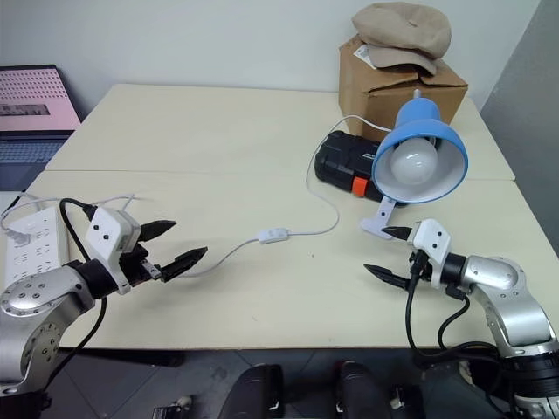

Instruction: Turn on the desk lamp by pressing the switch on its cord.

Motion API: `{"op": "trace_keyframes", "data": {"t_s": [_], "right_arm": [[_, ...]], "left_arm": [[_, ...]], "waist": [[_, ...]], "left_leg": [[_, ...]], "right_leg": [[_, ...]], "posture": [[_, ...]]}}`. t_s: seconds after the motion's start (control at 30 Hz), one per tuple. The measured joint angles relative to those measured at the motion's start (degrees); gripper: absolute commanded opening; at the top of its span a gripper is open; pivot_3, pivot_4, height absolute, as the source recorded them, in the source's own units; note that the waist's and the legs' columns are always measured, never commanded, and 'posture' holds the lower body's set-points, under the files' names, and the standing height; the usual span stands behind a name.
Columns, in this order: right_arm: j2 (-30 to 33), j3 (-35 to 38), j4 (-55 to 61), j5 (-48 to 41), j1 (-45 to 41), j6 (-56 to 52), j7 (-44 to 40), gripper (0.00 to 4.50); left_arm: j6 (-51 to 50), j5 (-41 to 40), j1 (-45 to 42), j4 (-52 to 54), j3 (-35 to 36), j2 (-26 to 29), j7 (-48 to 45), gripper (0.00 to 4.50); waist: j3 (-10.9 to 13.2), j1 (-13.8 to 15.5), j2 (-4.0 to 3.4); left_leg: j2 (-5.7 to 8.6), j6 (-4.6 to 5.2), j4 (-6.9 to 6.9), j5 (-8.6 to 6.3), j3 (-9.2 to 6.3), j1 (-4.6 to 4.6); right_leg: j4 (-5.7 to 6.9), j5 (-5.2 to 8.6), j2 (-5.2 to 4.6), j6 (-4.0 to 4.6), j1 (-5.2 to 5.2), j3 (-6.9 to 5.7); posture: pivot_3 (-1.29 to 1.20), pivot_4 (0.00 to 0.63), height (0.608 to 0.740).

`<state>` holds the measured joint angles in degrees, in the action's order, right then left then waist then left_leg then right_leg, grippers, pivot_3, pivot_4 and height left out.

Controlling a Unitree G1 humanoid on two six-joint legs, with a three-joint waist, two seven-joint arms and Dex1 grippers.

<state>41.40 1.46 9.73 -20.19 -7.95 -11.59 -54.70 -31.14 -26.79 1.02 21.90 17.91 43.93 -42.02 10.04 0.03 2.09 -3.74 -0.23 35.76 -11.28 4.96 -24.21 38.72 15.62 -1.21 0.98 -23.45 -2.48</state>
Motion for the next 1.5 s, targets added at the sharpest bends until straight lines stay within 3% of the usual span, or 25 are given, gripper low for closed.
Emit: {"op": "trace_keyframes", "data": {"t_s": [0.37, 0.83, 1.13, 1.33, 1.5], "right_arm": [[-0.4, 0.0, 2.5, 0.5, 0.3, -2.2, 1.7, 4.50], [-0.7, 0.4, 12.3, -3.1, 2.7, -11.2, 5.2, 4.50], [-2.4, -0.5, 23.6, -5.9, 3.5, -25.1, 14.4, 4.50], [-3.6, -1.5, 27.4, -5.7, 5.3, -31.6, 20.5, 4.50], [-4.6, -1.6, 30.6, -5.8, 5.8, -34.0, 23.5, 4.50]], "left_arm": [[-0.5, 1.1, -0.7, -0.5, -0.3, 0.8, -0.3, 4.46], [9.4, 3.0, -7.0, -10.0, -4.5, 0.9, -8.5, 4.46], [18.2, 9.5, -21.2, -25.1, -17.6, -0.6, -18.4, 4.46], [28.8, 16.4, -31.8, -44.2, -25.2, -6.6, -22.8, 4.46], [35.3, 19.4, -36.5, -54.4, -27.0, -10.4, -24.4, 4.46]], "waist": [[0.0, 0.0, 0.00], [0.0, 0.2, 0.00], [0.0, 0.4, 0.01], [0.0, 0.4, 0.02], [0.0, 0.3, 0.03]], "left_leg": [[0.00, 0.00, 0.01, 0.00, -0.01, 0.00], [0.02, 0.00, 0.05, 0.00, -0.03, 0.00], [0.03, 0.01, 0.10, 0.00, -0.02, -0.02], [0.04, 0.02, 0.21, 0.01, -0.04, -0.13], [0.04, 0.02, 0.24, 0.01, -0.09, -0.20]], "right_leg": [[0.02, 0.00, 0.00, 0.00, 0.01, 0.01], [0.06, 0.00, -0.01, 0.00, 0.03, -0.02], [0.11, -0.02, 0.00, -0.03, 0.03, -0.01], [0.13, -0.02, 0.04, -0.06, 0.00, -0.05], [0.16, -0.04, 0.07, -0.11, -0.05, -0.06]], "posture": [[0.00, 0.150, 0.740], [0.00, 0.150, 0.740], [0.00, 0.150, 0.740], [0.00, 0.150, 0.740], [0.00, 0.150, 0.740]]}}
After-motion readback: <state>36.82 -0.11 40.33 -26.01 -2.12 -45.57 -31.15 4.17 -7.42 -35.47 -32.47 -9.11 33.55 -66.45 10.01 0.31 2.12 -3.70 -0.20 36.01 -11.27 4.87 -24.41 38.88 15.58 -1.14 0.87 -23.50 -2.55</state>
